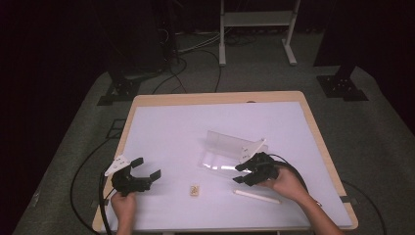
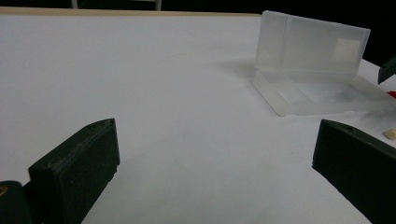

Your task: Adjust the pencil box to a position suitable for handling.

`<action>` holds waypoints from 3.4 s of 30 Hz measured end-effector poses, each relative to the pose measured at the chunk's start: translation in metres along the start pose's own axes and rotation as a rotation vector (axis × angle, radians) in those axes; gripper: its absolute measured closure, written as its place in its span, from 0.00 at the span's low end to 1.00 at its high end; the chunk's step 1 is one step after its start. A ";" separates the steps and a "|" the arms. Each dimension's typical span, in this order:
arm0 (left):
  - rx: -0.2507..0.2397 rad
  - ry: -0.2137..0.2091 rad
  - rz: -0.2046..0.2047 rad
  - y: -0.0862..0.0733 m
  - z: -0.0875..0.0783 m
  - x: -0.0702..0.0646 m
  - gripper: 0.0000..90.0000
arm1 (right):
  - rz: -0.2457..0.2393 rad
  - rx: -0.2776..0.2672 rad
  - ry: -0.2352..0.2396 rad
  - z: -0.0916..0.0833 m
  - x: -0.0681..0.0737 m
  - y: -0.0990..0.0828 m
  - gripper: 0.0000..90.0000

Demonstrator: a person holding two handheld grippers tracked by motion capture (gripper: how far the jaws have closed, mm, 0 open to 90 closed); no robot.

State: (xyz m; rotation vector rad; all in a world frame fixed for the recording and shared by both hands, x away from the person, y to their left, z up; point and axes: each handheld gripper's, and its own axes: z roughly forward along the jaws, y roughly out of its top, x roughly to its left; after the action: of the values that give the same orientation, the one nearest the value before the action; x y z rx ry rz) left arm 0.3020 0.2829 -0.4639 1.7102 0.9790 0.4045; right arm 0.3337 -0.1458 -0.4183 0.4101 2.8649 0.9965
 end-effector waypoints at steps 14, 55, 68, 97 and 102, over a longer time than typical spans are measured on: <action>0.002 0.000 0.001 0.000 0.000 0.000 0.00 | 0.004 -0.004 0.025 -0.005 0.018 -0.017 0.62; 0.003 0.000 0.000 0.000 0.000 0.000 0.00 | 0.051 0.020 0.021 -0.008 0.034 -0.062 0.70; 0.003 0.001 0.000 0.000 0.000 0.000 0.00 | 0.037 0.033 0.002 -0.007 0.035 -0.067 0.80; 0.002 0.000 0.001 0.000 0.000 0.000 0.00 | 0.013 0.019 0.007 -0.012 0.034 -0.059 0.87; 0.002 -0.001 0.001 0.000 0.000 0.000 0.00 | 0.011 0.009 0.000 -0.017 0.032 -0.052 0.87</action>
State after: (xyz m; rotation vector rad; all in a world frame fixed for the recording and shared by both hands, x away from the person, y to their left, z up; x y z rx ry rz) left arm 0.3018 0.2831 -0.4639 1.7123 0.9784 0.4036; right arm 0.2887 -0.1861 -0.4371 0.4274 2.8716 0.9856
